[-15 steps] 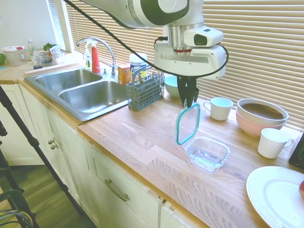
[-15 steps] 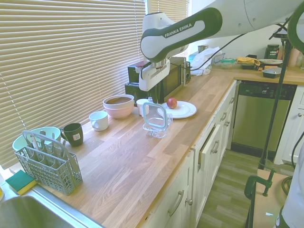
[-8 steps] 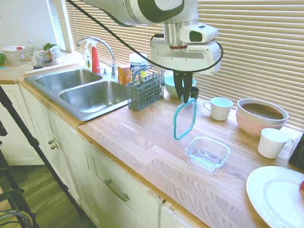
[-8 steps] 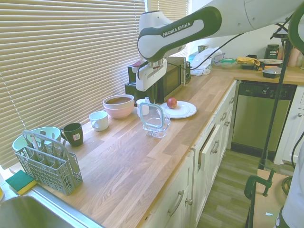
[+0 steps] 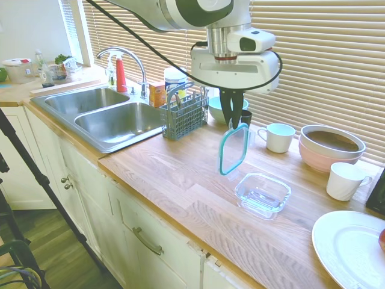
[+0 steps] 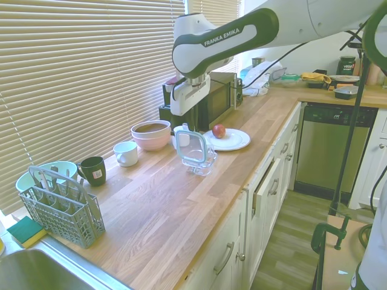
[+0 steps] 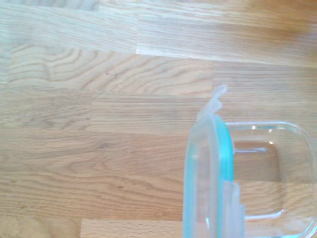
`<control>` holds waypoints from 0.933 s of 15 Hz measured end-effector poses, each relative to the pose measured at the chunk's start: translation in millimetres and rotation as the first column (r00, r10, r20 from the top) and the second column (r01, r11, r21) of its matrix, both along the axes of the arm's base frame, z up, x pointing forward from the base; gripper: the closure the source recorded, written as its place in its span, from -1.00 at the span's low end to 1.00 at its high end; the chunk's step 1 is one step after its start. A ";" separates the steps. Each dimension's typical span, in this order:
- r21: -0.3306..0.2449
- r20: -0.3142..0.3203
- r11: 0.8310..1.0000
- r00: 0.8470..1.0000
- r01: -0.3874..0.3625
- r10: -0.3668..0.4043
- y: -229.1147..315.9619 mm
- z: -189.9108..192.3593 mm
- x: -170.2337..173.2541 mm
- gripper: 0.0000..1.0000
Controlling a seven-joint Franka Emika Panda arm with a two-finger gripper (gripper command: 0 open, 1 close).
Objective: Cover the lid of the food container
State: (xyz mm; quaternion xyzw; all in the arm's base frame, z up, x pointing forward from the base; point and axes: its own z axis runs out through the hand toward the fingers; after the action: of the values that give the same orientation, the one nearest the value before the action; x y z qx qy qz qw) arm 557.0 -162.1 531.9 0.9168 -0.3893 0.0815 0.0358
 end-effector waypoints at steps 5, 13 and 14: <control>-0.003 -0.015 1.000 1.000 -0.001 0.001 -3.2 -10.3 11.3 1.00; -0.008 -0.032 1.000 0.999 -0.001 0.001 -17.5 -21.7 18.1 1.00; -0.009 -0.032 1.000 0.999 -0.002 0.002 -19.2 -21.9 17.9 1.00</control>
State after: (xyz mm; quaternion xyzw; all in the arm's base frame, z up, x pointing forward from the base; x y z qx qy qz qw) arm 574.9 -181.3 510.0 0.9182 -0.3875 0.0686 0.0458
